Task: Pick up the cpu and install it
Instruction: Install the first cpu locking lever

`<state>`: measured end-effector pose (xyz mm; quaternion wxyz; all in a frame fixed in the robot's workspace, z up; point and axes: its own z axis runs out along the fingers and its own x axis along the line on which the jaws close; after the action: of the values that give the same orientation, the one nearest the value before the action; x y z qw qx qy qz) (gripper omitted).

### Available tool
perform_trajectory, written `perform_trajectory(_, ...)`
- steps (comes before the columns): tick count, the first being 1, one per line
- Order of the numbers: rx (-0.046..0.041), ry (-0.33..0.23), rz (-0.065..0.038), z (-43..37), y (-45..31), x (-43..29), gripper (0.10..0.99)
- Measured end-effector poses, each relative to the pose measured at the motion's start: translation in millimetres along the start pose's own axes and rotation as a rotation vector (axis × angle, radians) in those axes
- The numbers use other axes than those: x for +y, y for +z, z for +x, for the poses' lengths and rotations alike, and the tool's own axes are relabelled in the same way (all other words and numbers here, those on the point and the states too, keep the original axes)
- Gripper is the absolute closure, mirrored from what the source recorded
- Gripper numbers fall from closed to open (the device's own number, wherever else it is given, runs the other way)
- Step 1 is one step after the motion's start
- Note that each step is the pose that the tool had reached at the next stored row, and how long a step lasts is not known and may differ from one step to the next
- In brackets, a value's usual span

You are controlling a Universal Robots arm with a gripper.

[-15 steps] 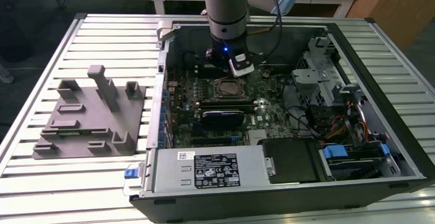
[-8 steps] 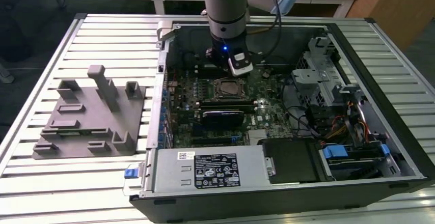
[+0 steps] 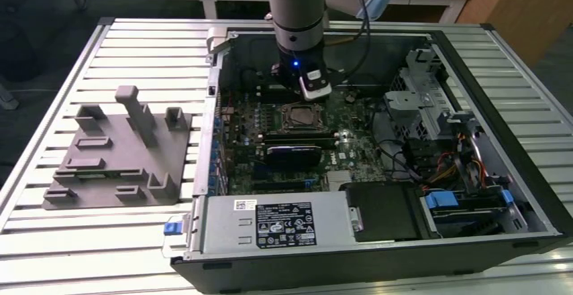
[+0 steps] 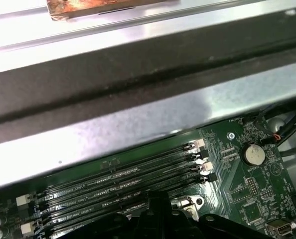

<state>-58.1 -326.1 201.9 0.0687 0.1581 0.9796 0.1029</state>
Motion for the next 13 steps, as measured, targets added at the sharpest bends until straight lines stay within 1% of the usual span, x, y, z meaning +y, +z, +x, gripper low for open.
perform_trajectory(4, -0.0021, 0.007, 0.0, 1.7, 0.8, 1.1, 0.98)
perform_trajectory(10, -0.002, 0.006, 0.0, 2.0, 1.0, 1.5, 0.98)
perform_trajectory(11, -0.0007, 0.001, 0.0, 2.0, 1.0, 1.6, 0.98)
perform_trajectory(12, 0.0109, -0.051, -0.005, 2.2, 1.8, 1.4, 0.98)
perform_trajectory(13, 0.0107, -0.052, -0.003, 2.1, 1.9, 1.4, 0.98)
